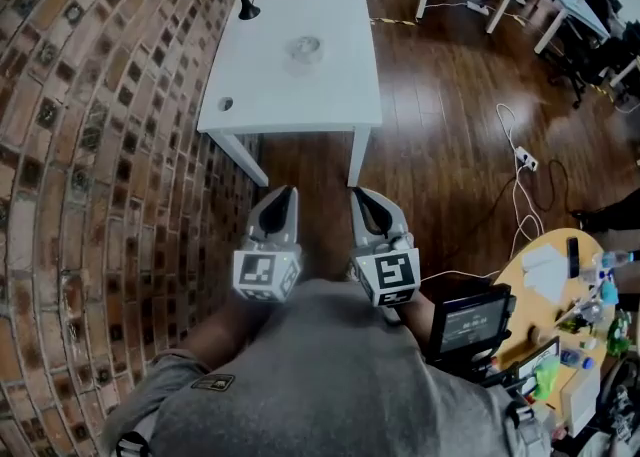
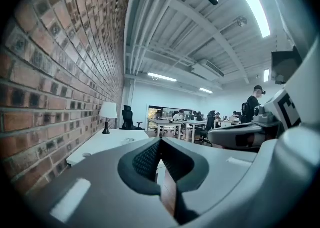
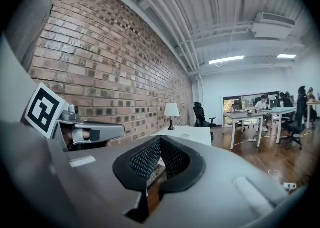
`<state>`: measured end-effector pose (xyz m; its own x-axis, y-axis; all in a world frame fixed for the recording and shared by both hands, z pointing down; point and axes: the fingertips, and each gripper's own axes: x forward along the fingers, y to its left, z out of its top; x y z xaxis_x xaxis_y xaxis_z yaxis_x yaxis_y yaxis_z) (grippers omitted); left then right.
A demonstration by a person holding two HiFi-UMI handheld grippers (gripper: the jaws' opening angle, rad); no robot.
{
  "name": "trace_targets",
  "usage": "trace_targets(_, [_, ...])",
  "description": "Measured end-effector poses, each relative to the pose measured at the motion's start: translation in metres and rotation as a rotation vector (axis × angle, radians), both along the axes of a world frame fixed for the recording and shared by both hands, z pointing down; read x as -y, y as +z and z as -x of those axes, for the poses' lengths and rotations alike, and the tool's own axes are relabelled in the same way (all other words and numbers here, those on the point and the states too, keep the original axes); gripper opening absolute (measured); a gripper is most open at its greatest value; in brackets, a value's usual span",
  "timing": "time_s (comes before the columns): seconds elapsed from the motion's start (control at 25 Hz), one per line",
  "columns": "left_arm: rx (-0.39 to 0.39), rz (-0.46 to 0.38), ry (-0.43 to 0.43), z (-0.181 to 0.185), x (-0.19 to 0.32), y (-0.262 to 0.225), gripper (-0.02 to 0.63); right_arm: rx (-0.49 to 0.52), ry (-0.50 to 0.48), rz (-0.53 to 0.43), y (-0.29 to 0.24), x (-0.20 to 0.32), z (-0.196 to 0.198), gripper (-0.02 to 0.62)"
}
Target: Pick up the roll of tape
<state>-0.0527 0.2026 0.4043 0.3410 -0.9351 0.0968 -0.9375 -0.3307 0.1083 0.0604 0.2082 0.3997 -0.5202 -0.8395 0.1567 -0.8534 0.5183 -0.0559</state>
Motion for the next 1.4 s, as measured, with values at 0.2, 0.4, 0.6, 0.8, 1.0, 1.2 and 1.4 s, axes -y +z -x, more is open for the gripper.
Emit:
trace_targets(0.2, [0.025,-0.012,-0.02,-0.022,0.028,0.002,0.002,0.021,-0.027,-0.007,-0.003,0.033,-0.02,0.012])
trace_targets(0.4, [0.033,0.026,-0.035,-0.042,0.047,-0.003,0.002,0.019,-0.051,0.006,0.002,0.058,-0.032,0.012])
trace_targets(0.6, [0.04,0.045,-0.06,-0.038,0.065,0.0,0.002,0.041,-0.082,0.029,0.003,0.078,-0.026,0.012])
trace_targets(0.8, [0.039,0.065,-0.066,-0.024,0.089,0.009,0.002,0.032,-0.091,0.045,0.011,0.101,-0.013,0.012])
trace_targets(1.0, [0.021,0.071,-0.048,-0.008,0.127,0.015,0.002,-0.003,-0.062,0.067,0.022,0.136,0.001,0.012])
trace_targets(1.2, [-0.003,0.066,-0.02,0.016,0.174,0.015,0.002,-0.023,-0.033,0.074,0.023,0.178,0.025,0.012])
trace_targets(1.4, [-0.017,0.057,0.019,0.044,0.215,0.016,0.002,-0.028,0.016,0.07,0.017,0.215,0.051,0.012])
